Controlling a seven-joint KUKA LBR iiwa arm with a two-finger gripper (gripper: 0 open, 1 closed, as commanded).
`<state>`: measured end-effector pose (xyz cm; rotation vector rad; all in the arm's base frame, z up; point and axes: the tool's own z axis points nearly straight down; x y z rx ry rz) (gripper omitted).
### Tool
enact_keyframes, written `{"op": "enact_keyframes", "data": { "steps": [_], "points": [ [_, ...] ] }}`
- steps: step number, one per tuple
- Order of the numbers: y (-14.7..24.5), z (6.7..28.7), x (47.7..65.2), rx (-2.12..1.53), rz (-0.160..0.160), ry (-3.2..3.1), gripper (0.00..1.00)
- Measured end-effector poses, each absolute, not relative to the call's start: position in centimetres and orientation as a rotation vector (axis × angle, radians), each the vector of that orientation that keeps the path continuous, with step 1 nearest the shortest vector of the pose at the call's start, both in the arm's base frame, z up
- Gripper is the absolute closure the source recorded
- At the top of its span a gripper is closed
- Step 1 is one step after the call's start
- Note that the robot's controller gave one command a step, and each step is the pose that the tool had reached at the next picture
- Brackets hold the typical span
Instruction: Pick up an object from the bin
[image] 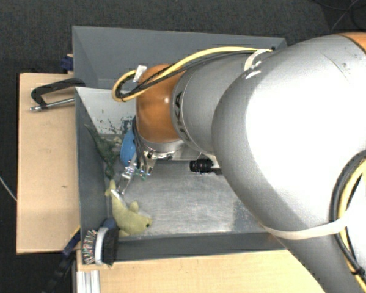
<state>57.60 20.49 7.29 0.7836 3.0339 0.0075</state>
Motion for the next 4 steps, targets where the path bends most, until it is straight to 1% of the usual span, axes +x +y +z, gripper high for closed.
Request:
{"op": "enact_keyframes", "data": {
  "steps": [1, 2, 3, 4],
  "points": [
    [20.8, 7.3, 58.1, 0.847, 0.009, 3.019, 0.00],
    [23.1, 7.8, 58.6, 0.439, -0.001, 3.104, 0.00],
    [23.5, 8.4, 58.7, 0.436, 0.007, 3.104, 1.00],
    [23.0, 20.3, 57.6, 0.396, 0.011, 3.105, 1.00]
  ]
}}
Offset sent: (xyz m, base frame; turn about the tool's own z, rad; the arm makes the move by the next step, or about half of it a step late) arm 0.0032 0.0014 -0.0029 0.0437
